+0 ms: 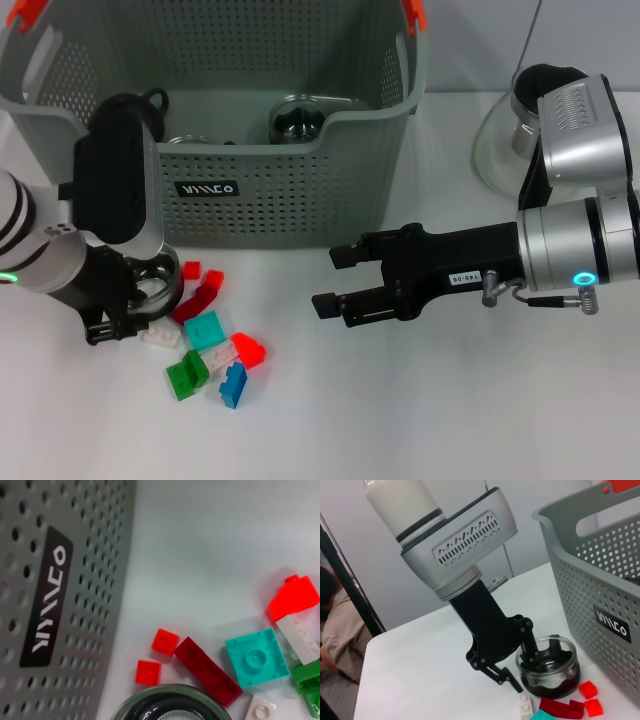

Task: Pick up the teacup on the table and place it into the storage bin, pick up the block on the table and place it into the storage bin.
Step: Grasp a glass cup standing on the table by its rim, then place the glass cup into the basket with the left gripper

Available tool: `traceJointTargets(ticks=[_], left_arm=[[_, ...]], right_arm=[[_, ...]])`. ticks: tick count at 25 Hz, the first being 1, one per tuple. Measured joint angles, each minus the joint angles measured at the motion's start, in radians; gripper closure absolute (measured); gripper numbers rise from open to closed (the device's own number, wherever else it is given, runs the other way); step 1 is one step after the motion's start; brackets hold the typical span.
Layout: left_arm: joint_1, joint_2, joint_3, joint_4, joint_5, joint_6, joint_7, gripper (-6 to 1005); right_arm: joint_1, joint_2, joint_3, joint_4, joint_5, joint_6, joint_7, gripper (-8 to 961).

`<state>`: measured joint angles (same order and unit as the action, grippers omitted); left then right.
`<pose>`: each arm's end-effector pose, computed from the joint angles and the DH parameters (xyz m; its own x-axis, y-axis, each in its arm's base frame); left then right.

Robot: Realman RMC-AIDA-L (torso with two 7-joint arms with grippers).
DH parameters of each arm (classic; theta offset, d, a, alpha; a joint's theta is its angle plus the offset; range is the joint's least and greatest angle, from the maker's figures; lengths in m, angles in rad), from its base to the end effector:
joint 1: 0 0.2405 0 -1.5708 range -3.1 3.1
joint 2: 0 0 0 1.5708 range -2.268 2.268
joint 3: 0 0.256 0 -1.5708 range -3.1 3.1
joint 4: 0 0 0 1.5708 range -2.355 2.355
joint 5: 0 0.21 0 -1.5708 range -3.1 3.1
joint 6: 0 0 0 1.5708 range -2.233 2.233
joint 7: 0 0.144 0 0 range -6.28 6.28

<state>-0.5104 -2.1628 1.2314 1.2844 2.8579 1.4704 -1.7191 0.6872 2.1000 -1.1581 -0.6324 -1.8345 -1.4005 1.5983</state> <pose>-0.2492 0.3455 0.0060 0.8265 0.1392 -0.5454 -0.0170 -0.9623 -0.2714 0.1816 0.3489 -0.0659 0.8610 -0.3689 -0.3502 -0.3745 -0.9256 0.0544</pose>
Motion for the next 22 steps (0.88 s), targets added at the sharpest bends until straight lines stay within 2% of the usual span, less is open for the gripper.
traceJointTargets(ticks=[13,22], left_arm=[[0.007,-0.002,0.004,-0.004,0.000,-0.001,-0.013,893],[0.003,0.000,0.001,0.012,0.000,0.030,-0.060,944]], right_arm=[[-0.003,0.000,-0.005,-0.001,0.000,-0.003,0.000,149],[-0.005,0.000,-0.001,-0.001,0.000,-0.004,-0.012,150]])
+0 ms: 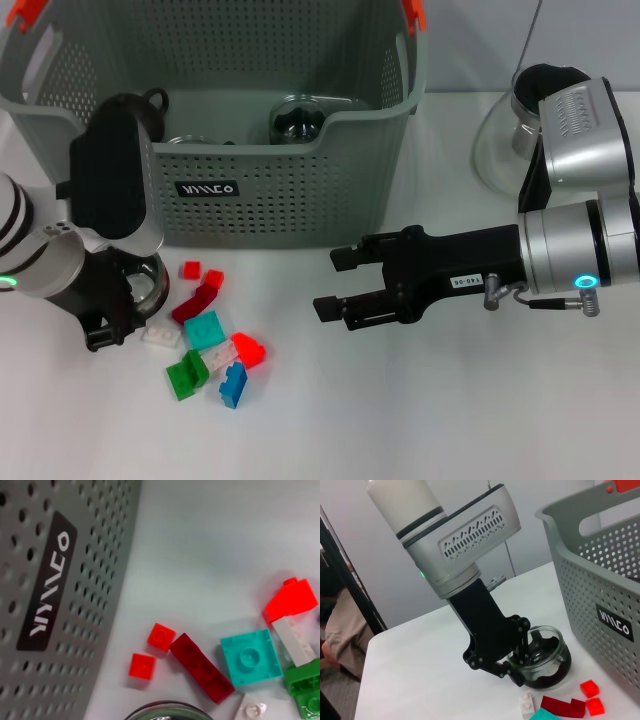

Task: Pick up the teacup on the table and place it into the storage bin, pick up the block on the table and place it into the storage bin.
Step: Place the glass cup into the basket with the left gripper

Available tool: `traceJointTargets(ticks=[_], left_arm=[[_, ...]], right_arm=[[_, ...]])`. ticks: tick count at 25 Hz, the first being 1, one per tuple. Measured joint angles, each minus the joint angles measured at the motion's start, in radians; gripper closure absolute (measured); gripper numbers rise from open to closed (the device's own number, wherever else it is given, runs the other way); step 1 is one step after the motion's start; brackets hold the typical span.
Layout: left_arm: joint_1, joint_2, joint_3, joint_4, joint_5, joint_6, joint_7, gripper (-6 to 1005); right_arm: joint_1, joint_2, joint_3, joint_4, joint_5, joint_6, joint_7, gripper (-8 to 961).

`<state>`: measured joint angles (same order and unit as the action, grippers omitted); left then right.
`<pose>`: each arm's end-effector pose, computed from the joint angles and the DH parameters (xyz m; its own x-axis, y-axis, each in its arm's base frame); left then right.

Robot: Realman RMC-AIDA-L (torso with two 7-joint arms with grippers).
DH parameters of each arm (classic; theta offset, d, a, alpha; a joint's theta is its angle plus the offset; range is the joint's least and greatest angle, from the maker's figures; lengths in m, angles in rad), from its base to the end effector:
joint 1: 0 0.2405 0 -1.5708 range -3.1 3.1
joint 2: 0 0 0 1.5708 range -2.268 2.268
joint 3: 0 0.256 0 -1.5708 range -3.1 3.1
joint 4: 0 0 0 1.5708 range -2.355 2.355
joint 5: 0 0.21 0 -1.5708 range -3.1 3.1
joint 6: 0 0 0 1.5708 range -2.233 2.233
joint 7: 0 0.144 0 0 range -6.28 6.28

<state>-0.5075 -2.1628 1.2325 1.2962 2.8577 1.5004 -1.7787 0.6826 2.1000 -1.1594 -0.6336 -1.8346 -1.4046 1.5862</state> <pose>-0.2485 0.3418 0.0068 0.8236 0.1954 -0.5325 0.0420 -0.9572 -0.2863 0.1828 0.3475 -0.0659 0.8647 -0.3603 -0.3500 -0.3655 -0.9293 0.0538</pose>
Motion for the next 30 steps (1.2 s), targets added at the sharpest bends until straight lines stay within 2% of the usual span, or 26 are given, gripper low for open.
traceJointTargets(ticks=[6,10,17,23,30], left_arm=[[0.006,0.000,-0.002,0.029,0.000,0.023,-0.023,957],[0.019,-0.006,-0.004,0.089,-0.012,0.108,-0.049,957],[0.080,-0.015,-0.038,0.198,-0.157,0.231,-0.110,957],[0.072,-0.007,-0.224,0.221,-0.378,0.383,-0.163,956],[0.024,-0.002,-0.443,0.219,-0.647,0.527,-0.238,956]], right_arm=[[-0.002,-0.001,-0.003,-0.001,0.000,-0.001,-0.001,151],[-0.003,-0.004,-0.003,-0.002,0.000,-0.001,-0.001,151],[-0.008,-0.006,0.002,-0.006,-0.004,-0.006,-0.002,150],[-0.009,-0.009,0.003,-0.011,-0.003,-0.019,-0.002,150],[-0.010,-0.009,0.003,-0.007,-0.006,-0.025,-0.002,150]])
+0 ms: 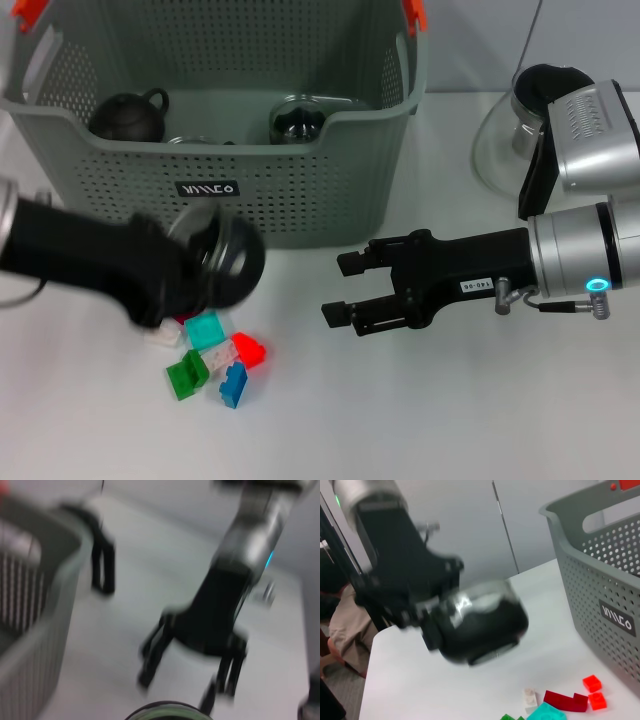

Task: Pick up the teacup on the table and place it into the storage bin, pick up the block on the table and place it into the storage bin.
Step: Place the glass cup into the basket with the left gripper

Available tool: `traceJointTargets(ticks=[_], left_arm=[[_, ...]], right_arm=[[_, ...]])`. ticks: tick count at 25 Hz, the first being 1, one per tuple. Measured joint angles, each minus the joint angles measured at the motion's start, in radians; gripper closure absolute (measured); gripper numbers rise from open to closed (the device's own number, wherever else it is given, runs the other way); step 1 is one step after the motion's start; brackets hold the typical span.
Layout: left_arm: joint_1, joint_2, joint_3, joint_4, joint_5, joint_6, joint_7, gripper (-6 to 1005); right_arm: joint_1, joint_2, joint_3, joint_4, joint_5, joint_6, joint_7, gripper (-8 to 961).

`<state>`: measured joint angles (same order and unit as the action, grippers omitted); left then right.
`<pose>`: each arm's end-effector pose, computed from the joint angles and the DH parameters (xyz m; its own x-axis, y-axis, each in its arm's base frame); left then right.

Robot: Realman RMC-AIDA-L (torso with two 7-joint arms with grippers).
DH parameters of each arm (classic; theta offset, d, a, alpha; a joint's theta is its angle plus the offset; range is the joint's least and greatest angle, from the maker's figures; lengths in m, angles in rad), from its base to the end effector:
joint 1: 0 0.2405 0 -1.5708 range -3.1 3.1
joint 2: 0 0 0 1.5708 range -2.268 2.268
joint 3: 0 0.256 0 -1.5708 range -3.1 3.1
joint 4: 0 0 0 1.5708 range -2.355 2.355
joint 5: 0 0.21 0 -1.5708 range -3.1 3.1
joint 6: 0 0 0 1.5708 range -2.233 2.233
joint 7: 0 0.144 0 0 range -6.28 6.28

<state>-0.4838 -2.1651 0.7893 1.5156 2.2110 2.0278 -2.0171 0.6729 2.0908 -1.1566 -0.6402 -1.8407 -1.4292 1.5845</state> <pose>-0.1825 0.2922 0.0714 0.8928 0.4183 0.1674 0.4334 -0.8988 -0.0653 0.1868 0.3450 -0.0615 0.8677 -0.3594 -0.3434 -0.3606 -0.9306 0.0629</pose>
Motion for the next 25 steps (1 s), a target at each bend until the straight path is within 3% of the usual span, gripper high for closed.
traceJointTargets(ticks=[4,9,16,18,21,25], left_arm=[[-0.070,0.009,-0.065,-0.009,-0.102,-0.027,-0.022,956],[-0.160,0.031,-0.057,-0.064,-0.101,-0.184,-0.018,956],[-0.305,0.121,0.081,-0.376,-0.044,-0.588,-0.009,955],[-0.349,0.138,0.114,-0.474,-0.019,-0.682,-0.006,955],[-0.395,0.143,0.148,-0.574,0.028,-0.807,-0.001,955],[-0.424,0.128,0.202,-0.639,0.091,-0.967,0.001,955]], right_arm=[[-0.002,0.000,-0.005,0.004,0.000,-0.003,0.002,150],[-0.009,-0.006,-0.006,0.005,-0.003,-0.017,0.008,149],[-0.015,-0.006,-0.007,0.005,-0.014,-0.018,0.006,149],[-0.015,-0.006,-0.007,0.005,-0.015,-0.019,0.006,149],[-0.015,-0.006,-0.008,0.005,-0.016,-0.019,0.002,149],[-0.016,-0.006,-0.008,0.005,-0.016,-0.016,0.001,150]])
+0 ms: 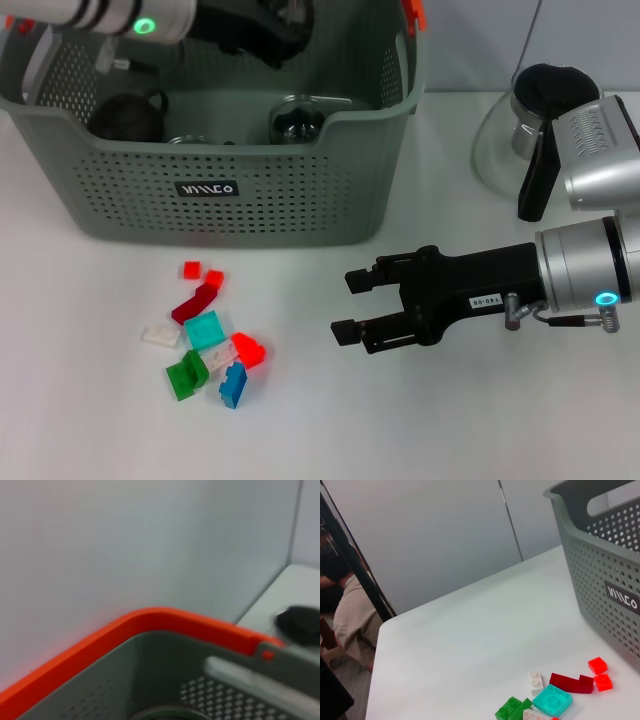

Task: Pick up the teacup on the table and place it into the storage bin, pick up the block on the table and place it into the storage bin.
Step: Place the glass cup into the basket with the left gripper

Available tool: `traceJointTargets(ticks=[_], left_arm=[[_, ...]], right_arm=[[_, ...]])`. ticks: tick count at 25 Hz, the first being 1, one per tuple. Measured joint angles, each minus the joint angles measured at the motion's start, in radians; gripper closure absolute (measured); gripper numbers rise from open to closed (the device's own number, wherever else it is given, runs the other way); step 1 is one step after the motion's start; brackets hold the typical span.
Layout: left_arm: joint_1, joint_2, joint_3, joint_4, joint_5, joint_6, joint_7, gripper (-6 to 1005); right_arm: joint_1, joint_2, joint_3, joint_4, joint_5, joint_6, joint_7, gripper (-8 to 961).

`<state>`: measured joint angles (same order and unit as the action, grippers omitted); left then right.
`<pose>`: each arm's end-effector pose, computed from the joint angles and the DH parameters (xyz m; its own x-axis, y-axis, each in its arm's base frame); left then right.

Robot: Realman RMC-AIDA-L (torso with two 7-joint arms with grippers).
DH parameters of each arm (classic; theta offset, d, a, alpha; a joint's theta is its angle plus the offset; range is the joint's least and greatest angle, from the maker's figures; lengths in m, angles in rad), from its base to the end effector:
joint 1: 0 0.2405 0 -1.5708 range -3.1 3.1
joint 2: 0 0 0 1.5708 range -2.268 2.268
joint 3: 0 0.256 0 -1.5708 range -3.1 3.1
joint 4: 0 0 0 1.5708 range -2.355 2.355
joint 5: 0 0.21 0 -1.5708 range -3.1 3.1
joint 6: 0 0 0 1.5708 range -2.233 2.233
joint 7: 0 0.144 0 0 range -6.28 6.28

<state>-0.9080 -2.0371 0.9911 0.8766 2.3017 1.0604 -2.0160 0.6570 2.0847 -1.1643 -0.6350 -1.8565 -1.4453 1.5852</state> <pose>-0.1305 0.4704 0.0250 0.9175 0.3209 0.2351 0.3975 -0.7612 -0.5125 0.1956 0.3386 -0.0616 0.8705 -0.3747 -0.3192 -0.3697 -0.9258 0.0785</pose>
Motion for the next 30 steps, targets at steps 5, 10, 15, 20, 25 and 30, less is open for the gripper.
traceJointTargets(ticks=[5,10,15,20,25,30], left_arm=[[-0.028,-0.023,0.055,-0.085,0.102,-0.169,-0.010,955],[-0.046,-0.040,0.055,-0.139,0.207,-0.271,-0.046,955],[-0.048,-0.058,0.056,-0.150,0.259,-0.306,-0.048,954],[-0.042,-0.070,0.057,-0.151,0.288,-0.311,-0.048,954],[-0.040,-0.074,0.056,-0.151,0.291,-0.313,-0.054,954],[-0.032,-0.075,0.057,-0.153,0.293,-0.309,-0.066,920]], right_arm=[[0.000,0.000,0.001,0.000,-0.015,0.004,0.000,150],[-0.001,0.000,0.004,0.000,-0.017,0.004,0.003,150],[0.000,0.002,0.007,0.000,-0.017,0.006,0.002,150],[0.001,0.005,0.007,0.000,-0.017,0.007,0.000,150],[0.001,0.006,0.006,0.000,-0.016,0.008,-0.001,150],[0.001,0.006,0.006,0.000,-0.016,0.007,-0.001,151]])
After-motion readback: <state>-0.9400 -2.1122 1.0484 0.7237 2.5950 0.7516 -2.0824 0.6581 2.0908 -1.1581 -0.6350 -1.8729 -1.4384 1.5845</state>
